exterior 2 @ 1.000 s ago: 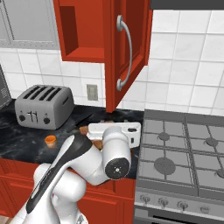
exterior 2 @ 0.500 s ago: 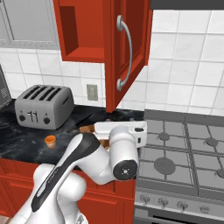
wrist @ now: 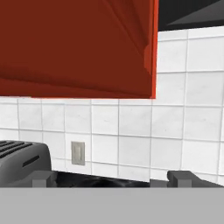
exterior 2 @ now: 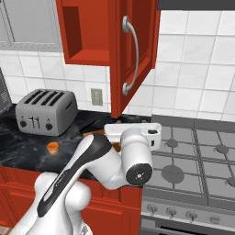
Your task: Pick the bread, place it on the cutting board, pick the jam, place it on the counter, and close the cabinet.
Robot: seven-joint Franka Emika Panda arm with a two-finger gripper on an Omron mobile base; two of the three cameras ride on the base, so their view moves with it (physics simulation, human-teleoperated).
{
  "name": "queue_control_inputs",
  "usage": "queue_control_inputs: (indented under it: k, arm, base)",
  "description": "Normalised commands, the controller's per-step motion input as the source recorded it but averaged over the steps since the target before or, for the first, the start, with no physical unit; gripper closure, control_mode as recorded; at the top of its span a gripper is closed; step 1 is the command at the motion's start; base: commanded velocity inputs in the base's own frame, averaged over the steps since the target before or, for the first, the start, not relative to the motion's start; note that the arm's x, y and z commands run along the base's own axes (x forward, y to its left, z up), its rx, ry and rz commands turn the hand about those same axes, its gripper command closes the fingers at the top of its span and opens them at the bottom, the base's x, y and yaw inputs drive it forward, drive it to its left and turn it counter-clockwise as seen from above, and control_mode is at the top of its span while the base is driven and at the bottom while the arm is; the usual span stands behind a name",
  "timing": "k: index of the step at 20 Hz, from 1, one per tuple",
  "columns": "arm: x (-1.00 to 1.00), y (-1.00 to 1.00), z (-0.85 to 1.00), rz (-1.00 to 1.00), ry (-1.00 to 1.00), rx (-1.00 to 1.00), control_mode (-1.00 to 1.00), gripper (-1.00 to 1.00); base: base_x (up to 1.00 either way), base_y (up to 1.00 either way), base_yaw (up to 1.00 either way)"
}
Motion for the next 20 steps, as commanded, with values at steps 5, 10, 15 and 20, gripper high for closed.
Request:
queue_control_inputs:
  k: [5, 10, 15, 20]
  arm:
    - [-0.06, -0.17, 0.10, 0.00, -0.01, 0.00, -1.00, -1.00]
    - [-0.12, -0.14, 0.06, 0.00, -0.01, 0.00, -1.00, -1.00]
    - [-0.14, -0.10, 0.01, 0.00, -0.01, 0.00, -1.00, -1.00]
    - [-0.15, -0.07, 0.02, 0.01, 0.00, 0.00, -1.00, -1.00]
  base:
    - [0.00, 0.00, 0.00]
    - [0.00, 0.00, 0.00]
    - [0.00, 0.00, 0.00]
    - [0.00, 0.00, 0.00]
